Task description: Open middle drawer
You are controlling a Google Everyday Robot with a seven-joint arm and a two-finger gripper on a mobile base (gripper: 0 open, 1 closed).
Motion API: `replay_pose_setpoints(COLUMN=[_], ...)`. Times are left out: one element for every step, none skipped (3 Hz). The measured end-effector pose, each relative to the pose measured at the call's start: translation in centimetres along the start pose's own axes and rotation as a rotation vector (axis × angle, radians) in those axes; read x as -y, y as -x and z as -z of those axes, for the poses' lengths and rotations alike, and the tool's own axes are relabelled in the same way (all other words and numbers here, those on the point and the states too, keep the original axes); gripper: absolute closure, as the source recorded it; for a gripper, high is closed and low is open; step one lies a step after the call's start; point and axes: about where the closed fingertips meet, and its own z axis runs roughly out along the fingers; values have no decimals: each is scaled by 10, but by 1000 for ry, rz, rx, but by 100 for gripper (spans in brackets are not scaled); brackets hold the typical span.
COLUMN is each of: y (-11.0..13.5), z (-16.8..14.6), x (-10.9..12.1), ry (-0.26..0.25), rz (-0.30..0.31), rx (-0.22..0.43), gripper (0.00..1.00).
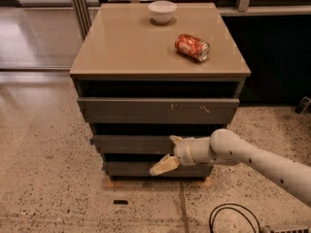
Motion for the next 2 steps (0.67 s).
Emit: replay_pose_setpoints(y=[3, -1], z=[-2, -5], x=[2, 2], ry=[0, -18], rz=[-1, -22], rx=[6, 26], gripper=[0, 0])
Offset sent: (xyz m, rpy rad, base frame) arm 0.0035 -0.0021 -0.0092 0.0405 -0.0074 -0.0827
